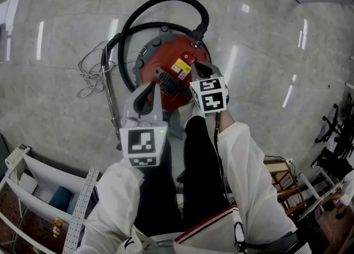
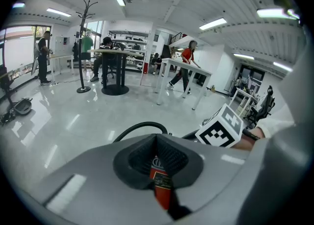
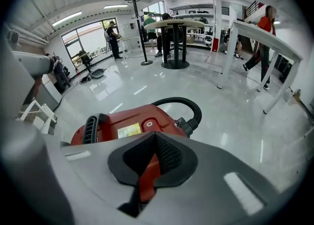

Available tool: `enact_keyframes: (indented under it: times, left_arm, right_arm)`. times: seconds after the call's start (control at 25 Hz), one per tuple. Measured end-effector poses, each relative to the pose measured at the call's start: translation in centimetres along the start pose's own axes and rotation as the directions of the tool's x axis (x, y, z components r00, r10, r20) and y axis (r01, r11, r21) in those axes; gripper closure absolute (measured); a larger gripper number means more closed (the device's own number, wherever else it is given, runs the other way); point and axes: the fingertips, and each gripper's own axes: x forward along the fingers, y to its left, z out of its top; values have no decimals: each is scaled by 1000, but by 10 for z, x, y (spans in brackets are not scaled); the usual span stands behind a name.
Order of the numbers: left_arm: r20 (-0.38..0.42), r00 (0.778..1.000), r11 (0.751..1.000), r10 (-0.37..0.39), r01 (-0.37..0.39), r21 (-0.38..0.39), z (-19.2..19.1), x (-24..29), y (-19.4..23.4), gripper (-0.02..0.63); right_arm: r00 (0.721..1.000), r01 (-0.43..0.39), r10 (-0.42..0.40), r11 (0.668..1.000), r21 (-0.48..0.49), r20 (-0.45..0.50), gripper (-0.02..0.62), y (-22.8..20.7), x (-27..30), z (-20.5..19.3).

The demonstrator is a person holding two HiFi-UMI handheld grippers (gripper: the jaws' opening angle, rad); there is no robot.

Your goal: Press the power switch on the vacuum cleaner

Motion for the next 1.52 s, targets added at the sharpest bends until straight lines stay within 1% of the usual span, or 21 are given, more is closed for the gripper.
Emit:
enact_keyframes:
  times: [0.32, 1.16, 1.32, 1.52]
  left_arm:
    - [-5, 1000, 1000, 2, -2, 0, -5, -1, 4, 606]
    - [-9, 1000, 1000, 5, -5, -17, -7, 1, 6, 606]
    - [-13, 1000, 1000, 7, -7, -18, -7, 1, 7, 606]
    - [-13, 1000, 1000, 12, -12, -14, -7, 1, 10, 606]
  right_arm:
    - [1000, -6, 6, 1000, 17, -11, 595, -2, 4, -4]
    - [999, -3, 4, 1000, 14, -40, 595, -5, 7, -8]
    - [998, -1, 2, 1000, 18, -57, 594, -6, 9, -11]
    - [999, 2, -1, 1000, 19, -52, 594, -7, 9, -10]
